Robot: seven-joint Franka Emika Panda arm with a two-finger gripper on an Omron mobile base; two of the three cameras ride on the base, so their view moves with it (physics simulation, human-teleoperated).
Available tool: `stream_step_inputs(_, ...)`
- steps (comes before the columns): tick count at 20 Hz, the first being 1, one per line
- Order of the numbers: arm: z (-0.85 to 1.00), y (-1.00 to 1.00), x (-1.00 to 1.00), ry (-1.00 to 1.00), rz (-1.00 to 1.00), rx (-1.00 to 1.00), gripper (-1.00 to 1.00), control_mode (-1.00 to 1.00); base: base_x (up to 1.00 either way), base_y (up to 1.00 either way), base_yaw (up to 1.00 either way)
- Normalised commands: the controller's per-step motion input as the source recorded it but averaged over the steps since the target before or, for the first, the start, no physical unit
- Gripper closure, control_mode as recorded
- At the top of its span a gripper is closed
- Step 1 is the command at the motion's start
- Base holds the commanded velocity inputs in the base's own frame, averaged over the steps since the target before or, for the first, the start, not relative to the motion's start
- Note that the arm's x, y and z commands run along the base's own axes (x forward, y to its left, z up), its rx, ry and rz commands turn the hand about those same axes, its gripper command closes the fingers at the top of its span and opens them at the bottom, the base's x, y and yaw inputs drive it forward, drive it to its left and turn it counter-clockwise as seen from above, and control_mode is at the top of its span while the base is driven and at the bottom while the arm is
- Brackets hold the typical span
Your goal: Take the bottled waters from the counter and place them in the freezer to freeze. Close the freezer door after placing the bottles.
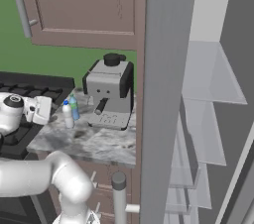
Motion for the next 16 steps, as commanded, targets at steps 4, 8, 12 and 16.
stream_step_inputs(4, -0.22, 0.0, 0.39, 0.0, -0.01, -0.02, -1.0, -1.0, 0.0, 0.0, 0.0)
stream_step_inputs(8, -0.19, 0.0, 0.4, 0.0, -0.01, -0.01, -1.0, -1.0, 0.0, 0.0, 0.0)
stream_step_inputs(12, -0.04, 0.03, 0.02, 0.0, 0.0, 0.0, -1.0, -1.0, 0.0, 0.0, 0.0)
stream_step_inputs(16, -0.1, 0.0, 0.0, 0.04, 0.0, 0.0, -1.0, -1.0, 0.0, 0.0, 0.0)
